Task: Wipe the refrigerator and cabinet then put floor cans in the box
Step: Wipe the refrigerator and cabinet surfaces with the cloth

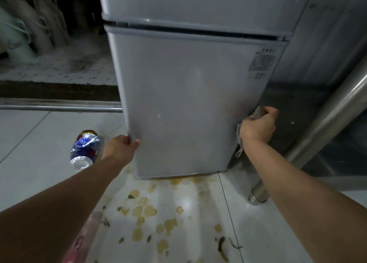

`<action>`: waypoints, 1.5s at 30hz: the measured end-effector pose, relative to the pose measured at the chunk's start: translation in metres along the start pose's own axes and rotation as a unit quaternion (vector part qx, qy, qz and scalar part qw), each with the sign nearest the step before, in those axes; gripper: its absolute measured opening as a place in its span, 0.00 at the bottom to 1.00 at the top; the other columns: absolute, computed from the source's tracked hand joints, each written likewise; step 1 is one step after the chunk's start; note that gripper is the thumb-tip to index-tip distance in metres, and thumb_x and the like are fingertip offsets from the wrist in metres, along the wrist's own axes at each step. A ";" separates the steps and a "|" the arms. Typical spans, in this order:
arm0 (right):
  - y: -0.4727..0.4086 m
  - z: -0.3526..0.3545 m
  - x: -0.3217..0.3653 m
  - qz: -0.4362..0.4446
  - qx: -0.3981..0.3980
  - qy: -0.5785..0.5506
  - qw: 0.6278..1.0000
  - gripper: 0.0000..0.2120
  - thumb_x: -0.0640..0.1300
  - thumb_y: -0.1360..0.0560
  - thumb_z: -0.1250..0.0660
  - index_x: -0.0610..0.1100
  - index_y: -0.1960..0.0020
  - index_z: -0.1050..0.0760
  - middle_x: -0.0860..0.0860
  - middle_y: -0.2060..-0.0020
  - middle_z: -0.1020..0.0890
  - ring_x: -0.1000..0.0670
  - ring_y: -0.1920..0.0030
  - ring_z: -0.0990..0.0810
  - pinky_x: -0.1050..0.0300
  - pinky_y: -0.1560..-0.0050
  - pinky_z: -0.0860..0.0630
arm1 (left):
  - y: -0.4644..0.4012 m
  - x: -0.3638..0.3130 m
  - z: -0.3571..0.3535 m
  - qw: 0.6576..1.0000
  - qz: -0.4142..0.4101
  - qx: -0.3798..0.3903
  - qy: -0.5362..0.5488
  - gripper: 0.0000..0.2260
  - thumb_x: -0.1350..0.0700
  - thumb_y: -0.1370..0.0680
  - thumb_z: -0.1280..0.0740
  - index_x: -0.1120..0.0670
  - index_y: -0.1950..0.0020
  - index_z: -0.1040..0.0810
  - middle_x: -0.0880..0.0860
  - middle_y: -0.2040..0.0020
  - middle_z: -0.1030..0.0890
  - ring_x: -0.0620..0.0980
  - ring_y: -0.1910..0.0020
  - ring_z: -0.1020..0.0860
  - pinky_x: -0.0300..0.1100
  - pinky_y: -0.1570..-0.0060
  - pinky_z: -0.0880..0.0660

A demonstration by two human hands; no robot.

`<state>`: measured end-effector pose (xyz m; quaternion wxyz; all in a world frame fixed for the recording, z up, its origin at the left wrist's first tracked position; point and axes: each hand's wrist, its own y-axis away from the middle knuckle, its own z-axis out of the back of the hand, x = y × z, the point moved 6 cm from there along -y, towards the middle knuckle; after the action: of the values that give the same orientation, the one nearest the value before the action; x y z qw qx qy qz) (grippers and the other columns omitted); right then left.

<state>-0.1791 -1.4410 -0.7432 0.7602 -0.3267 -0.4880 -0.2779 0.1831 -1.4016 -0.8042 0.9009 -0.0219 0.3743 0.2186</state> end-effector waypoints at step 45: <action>-0.071 0.092 0.288 0.084 -0.024 -0.111 0.990 0.06 0.47 0.20 0.43 0.46 0.45 0.35 0.43 0.47 0.20 0.40 0.51 0.20 0.48 0.57 0.23 | 0.105 -0.377 0.206 0.823 -0.417 -0.335 -0.190 0.32 0.57 0.27 0.34 0.50 0.27 0.45 0.49 0.27 0.41 0.50 0.25 0.49 0.57 0.28 0.58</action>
<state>-0.1775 -1.4451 -0.4328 0.7139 -0.4135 -0.5335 -0.1865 0.0422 -1.4069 -0.3851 0.8968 -0.4340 0.0543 -0.0663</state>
